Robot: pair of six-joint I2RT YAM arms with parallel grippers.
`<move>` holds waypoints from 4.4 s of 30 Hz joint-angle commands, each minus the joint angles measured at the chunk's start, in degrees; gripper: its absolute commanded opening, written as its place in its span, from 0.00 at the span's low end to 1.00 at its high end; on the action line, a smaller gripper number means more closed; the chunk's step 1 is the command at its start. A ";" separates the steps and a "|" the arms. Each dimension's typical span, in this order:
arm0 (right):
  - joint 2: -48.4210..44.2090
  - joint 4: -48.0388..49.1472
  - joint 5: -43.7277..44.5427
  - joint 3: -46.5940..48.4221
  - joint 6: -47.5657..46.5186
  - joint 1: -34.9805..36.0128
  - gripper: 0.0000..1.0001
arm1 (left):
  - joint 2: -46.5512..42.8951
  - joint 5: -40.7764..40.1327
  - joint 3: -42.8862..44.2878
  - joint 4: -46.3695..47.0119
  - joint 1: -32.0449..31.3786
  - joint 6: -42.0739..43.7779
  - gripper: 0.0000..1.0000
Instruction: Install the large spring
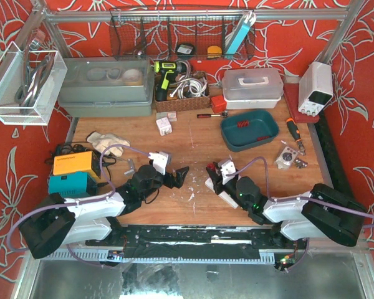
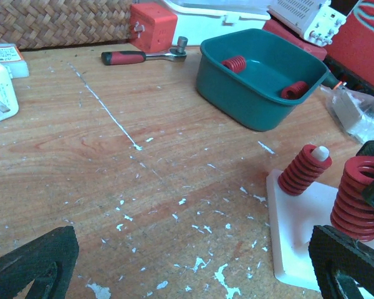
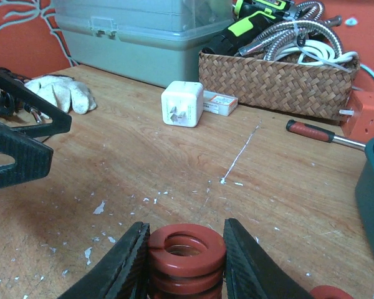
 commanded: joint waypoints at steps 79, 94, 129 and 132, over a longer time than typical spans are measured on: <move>-6.75 -74.88 3.29 38.98 30.26 -25.33 0.70 | 0.41 14.04 -0.13 4.79 -0.17 4.32 1.00; 19.57 -60.21 -8.14 48.31 54.18 -43.08 0.51 | -0.81 12.69 -0.35 4.27 -0.35 4.96 1.00; 41.65 -61.55 -5.80 64.32 62.65 -44.91 0.49 | -2.56 14.84 -1.10 5.74 -0.79 4.78 1.00; 43.23 -61.68 -5.48 65.05 62.92 -44.91 0.49 | -2.39 14.82 -1.01 5.74 -0.79 4.78 1.00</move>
